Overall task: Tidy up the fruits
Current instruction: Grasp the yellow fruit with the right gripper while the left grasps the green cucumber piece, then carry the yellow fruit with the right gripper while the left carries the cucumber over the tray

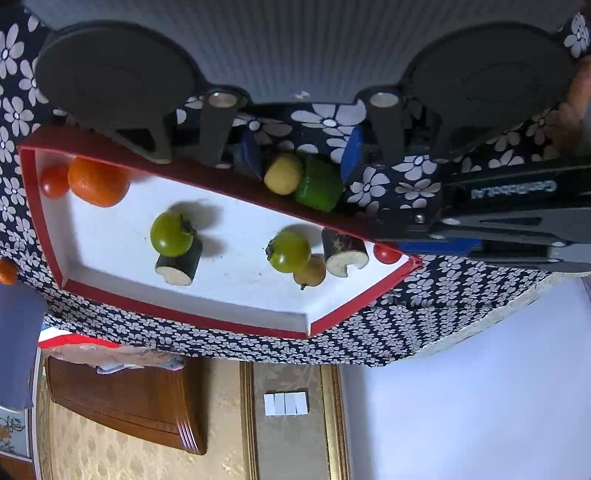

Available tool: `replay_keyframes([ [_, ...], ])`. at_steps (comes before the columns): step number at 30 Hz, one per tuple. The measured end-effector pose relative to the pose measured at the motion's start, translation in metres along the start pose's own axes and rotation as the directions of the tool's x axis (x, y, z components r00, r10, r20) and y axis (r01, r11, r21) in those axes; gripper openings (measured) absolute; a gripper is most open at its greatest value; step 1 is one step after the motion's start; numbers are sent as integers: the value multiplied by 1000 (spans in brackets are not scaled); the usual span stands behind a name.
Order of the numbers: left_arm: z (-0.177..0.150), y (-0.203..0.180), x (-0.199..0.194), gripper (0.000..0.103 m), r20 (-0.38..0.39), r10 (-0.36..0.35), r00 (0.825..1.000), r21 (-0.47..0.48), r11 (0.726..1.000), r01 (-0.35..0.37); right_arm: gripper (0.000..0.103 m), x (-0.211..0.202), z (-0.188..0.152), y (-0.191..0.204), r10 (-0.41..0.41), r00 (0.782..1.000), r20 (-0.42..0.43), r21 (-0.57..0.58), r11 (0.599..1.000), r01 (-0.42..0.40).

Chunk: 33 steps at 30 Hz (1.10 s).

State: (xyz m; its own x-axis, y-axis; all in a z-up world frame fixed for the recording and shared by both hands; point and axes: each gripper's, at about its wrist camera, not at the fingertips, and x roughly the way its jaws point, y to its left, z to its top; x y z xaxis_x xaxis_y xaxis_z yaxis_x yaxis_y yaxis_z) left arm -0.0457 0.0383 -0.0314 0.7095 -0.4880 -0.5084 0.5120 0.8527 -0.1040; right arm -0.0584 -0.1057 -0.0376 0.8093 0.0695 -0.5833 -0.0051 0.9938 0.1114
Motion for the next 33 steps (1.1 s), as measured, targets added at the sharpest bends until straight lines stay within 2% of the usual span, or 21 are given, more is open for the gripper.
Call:
replay_keyframes([
  [2, 0, 0, 0, 27, 0, -3, 1000, -5, 1000, 3, 36, -3, 0, -7, 23, 1000, 12, 35, 999, -24],
  [5, 0, 1, -1, 27, 1, -1, 1000, -10, 1000, 1, 20, -13, -2, -11, 47, 998, 51, 53, 997, -50],
  [7, 0, 2, 0, 27, 0, -3, 1000, -13, 1000, 3, 21, -22, -5, -11, 61, 996, 72, 45, 997, -64],
  [11, 1, -2, 1, 28, -14, -25, 1000, -6, 1000, 25, 21, -38, -16, -17, -39, 994, 100, 44, 998, 35],
  [13, 1, -8, 2, 28, -25, -55, 998, 14, 998, 55, 21, -48, -19, -26, -39, 992, 116, 82, 996, 29],
  [16, 1, -25, 1, 28, -21, -69, 997, 69, 995, 70, 21, -59, -19, -33, -76, 985, 153, 92, 994, 62],
  [22, 1, -44, 16, 28, -63, -112, 992, 116, 986, 118, 21, -56, -19, -40, -61, 987, 147, 116, 992, 44],
  [24, 0, -47, 19, 34, -84, -133, 988, 121, 982, 142, 21, -55, -18, -40, -65, 986, 153, 116, 992, 48],
  [25, 0, -48, 21, 47, -88, -126, 988, 123, 983, 136, 21, -55, -17, -41, -68, 985, 157, 122, 991, 49],
  [26, 0, -49, 23, 54, -85, -117, 989, 127, 984, 127, 21, -55, -18, -41, -72, 984, 160, 126, 991, 51],
  [33, -2, -43, 42, 53, -151, -73, 986, 96, 991, 88, 21, -54, -18, -43, -78, 983, 166, 138, 989, 56],
])
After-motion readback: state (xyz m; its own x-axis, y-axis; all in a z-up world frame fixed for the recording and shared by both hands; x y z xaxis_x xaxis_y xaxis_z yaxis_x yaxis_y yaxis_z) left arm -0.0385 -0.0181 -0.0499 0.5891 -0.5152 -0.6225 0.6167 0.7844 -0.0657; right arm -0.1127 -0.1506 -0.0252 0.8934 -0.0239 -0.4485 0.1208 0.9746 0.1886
